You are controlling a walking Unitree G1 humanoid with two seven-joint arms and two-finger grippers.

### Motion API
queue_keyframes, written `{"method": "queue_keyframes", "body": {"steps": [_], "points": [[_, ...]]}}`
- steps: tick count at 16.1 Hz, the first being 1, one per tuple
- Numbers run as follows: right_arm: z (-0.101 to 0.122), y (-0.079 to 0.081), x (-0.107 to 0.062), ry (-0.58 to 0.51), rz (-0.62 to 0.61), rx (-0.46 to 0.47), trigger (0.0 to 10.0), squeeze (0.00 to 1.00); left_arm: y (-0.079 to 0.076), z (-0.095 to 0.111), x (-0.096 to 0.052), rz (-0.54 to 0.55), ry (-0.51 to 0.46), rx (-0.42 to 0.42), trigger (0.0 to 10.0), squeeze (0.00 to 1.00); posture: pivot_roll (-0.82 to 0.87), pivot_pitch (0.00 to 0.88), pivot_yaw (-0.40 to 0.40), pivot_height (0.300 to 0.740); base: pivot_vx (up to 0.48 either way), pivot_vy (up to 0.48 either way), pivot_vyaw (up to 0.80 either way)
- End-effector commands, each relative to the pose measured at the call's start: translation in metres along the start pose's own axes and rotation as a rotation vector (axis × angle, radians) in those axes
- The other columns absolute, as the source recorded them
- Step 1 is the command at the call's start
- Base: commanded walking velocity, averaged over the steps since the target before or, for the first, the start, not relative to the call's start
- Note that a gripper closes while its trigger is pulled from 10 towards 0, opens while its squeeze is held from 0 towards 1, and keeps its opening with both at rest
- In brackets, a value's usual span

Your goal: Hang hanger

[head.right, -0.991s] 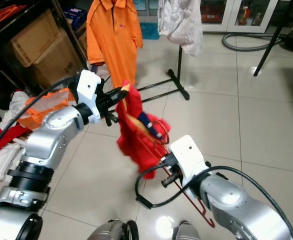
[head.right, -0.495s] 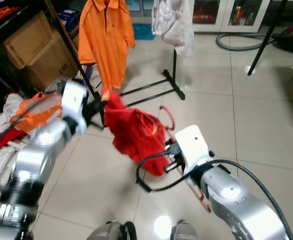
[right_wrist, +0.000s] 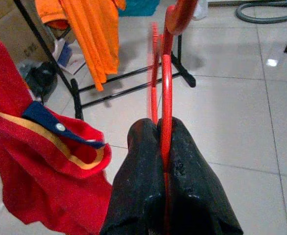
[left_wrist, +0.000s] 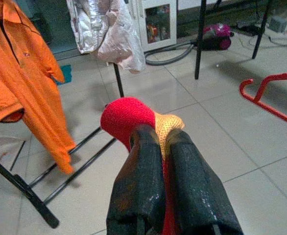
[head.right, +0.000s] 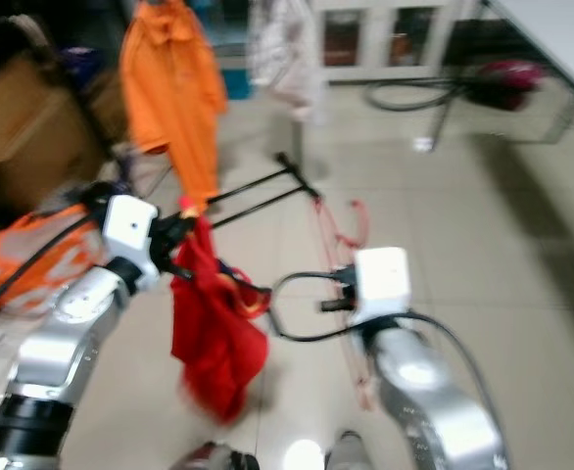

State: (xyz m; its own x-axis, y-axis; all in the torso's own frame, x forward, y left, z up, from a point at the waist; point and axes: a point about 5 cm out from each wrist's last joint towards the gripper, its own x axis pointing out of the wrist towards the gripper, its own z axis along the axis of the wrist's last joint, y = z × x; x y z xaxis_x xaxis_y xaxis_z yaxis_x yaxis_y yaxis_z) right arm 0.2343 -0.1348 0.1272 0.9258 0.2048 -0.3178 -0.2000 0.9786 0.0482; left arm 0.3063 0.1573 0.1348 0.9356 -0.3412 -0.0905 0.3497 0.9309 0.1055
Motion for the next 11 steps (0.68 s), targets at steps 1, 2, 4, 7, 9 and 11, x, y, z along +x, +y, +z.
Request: {"method": "queue_keyframes", "body": {"steps": [1,2,4,7,9,11], "points": [[0.001,-0.005,0.001,-0.011,-0.018,-0.005,10.0,0.0,0.0,0.01,0.0,0.008,-0.048,0.014,10.0,0.0,-0.09,0.079,0.112,0.74,0.0,0.364,-0.78],[0.005,-0.004,0.002,-0.03,-0.015,-0.02,10.0,0.0,0.002,0.008,-0.002,0.046,-0.028,0.028,10.0,0.0,-0.09,0.081,0.113,0.74,0.0,0.0,-0.77],[0.015,-0.002,0.006,-0.078,-0.014,-0.095,10.0,0.0,0.006,0.006,-0.002,0.115,-0.004,-0.003,10.0,0.0,-0.1,0.1,0.114,0.74,0.0,-0.48,0.0],[0.021,0.001,0.009,-0.116,0.014,-0.147,10.0,0.0,-0.006,0.002,0.001,0.147,0.012,-0.047,10.0,0.0,-0.08,0.129,0.092,0.74,0.0,-0.32,0.0],[0.018,-0.002,0.008,-0.08,0.027,-0.16,10.0,0.0,-0.01,0.009,0.002,0.114,0.005,-0.016,10.0,0.0,-0.08,0.131,0.072,0.74,0.0,0.0,0.0],[0.018,0.0,0.004,-0.077,0.097,-0.167,10.0,0.0,-0.003,0.021,0.009,0.091,-0.042,0.024,10.0,0.0,-0.05,0.118,0.053,0.74,0.0,0.0,0.0]]}}
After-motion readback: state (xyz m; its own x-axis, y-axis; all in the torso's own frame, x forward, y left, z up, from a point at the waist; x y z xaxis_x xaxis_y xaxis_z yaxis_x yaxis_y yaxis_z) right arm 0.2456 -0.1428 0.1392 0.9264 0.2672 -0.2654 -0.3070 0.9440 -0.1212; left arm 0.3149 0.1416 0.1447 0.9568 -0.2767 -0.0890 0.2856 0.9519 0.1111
